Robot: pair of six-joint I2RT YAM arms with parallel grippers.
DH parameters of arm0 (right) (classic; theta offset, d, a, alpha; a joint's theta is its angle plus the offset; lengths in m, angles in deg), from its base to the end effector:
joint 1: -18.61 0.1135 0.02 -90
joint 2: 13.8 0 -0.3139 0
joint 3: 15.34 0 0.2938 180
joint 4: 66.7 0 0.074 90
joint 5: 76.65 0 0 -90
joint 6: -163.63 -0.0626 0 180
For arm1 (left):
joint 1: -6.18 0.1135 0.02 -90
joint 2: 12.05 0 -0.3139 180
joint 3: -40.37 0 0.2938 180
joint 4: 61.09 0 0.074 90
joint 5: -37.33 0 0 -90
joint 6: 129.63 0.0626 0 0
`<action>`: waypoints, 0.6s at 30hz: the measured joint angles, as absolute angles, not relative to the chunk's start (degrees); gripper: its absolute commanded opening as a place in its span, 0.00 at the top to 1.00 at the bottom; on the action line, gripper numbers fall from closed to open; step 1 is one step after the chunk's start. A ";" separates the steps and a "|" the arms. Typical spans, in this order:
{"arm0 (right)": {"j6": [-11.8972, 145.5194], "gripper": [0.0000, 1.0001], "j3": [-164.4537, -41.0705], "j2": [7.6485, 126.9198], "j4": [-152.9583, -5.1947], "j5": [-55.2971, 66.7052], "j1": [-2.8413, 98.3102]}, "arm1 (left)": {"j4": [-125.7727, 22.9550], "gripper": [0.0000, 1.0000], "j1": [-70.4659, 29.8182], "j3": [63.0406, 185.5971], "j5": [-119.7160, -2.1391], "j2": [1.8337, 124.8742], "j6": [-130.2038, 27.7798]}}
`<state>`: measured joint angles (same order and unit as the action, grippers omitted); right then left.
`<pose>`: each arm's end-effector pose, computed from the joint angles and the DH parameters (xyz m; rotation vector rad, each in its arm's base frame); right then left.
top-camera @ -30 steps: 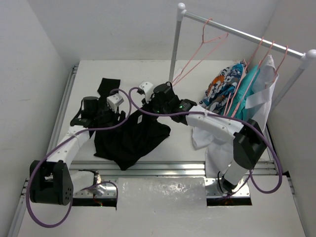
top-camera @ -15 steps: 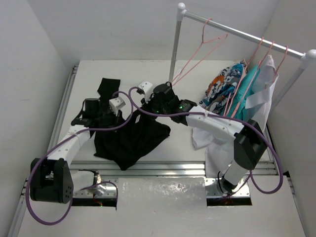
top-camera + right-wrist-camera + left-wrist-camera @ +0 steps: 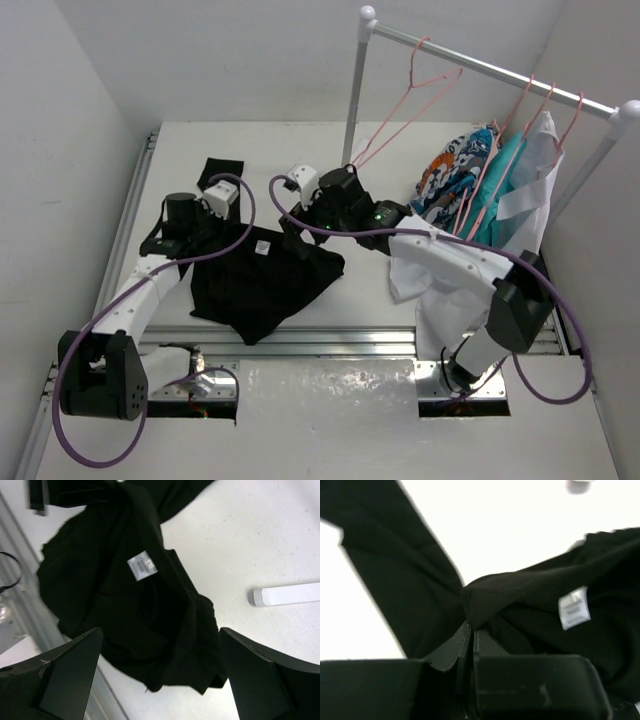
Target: Place the shirt on the hanger
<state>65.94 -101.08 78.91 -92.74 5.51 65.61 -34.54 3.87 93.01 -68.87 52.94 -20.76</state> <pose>0.2942 0.3280 0.3173 -0.8256 2.0657 0.6896 0.2777 -0.0287 0.2509 0.5559 2.1521 -0.1597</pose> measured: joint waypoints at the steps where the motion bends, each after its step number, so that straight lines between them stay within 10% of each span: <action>1: 65.92 0.01 -101.08 77.69 -93.35 5.03 65.63 | -34.63 1.00 3.87 93.08 -67.56 52.66 -20.87; 18: 57.92 0.01 -119.68 66.98 -95.58 13.20 53.70 | -35.37 1.00 3.87 94.17 -62.16 50.75 -21.74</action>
<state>57.92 -119.68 66.98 -95.58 13.20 53.70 -35.37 3.87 94.17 -62.16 50.75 -21.74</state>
